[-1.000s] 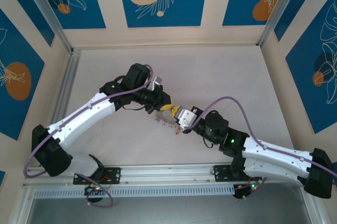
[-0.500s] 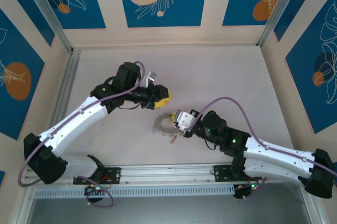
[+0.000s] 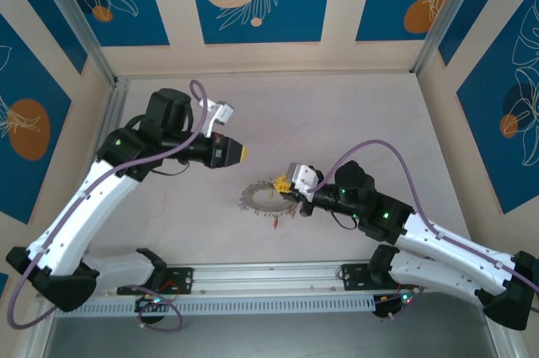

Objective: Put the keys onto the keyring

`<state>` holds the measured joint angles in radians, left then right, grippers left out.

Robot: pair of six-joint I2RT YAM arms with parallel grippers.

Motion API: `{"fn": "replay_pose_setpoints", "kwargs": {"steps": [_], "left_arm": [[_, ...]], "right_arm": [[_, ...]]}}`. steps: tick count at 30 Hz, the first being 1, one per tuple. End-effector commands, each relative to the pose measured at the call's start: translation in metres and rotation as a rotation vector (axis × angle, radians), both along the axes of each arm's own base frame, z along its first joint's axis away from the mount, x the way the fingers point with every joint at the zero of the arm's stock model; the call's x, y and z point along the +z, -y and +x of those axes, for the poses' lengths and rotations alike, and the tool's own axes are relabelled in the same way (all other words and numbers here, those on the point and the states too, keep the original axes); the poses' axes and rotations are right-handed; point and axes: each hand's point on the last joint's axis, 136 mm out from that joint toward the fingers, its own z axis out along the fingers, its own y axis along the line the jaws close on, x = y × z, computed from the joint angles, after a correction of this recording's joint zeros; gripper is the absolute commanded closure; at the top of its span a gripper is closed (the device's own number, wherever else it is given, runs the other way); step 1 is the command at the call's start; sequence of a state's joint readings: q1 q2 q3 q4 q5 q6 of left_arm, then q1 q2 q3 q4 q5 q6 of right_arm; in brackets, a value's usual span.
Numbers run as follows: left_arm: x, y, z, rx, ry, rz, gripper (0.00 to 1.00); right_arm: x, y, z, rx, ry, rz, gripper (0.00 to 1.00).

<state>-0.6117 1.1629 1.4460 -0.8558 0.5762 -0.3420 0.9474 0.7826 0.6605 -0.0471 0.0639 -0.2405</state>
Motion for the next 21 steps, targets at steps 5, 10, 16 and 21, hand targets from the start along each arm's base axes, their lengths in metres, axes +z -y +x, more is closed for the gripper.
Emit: {"fn": "replay_pose_setpoints", "kwargs": {"steps": [5, 10, 16, 21], "left_arm": [[0.016, 0.014, -0.037, -0.287, 0.293, -0.084, 0.73], [0.017, 0.019, -0.044, -0.39, 0.379, -0.103, 0.68], [0.008, 0.018, -0.033, -0.375, 0.412, -0.038, 0.66], [-0.004, 0.018, -0.039, -0.39, 0.354, -0.046, 0.65]], "right_arm": [[0.037, -0.008, -0.021, 0.137, -0.058, 0.081, 1.0], [0.048, -0.008, -0.026, 0.167, -0.063, 0.087, 1.0], [0.042, -0.008, -0.021, 0.144, -0.074, 0.063, 1.0], [0.043, -0.009, -0.02, 0.142, -0.077, 0.065, 1.0]]}}
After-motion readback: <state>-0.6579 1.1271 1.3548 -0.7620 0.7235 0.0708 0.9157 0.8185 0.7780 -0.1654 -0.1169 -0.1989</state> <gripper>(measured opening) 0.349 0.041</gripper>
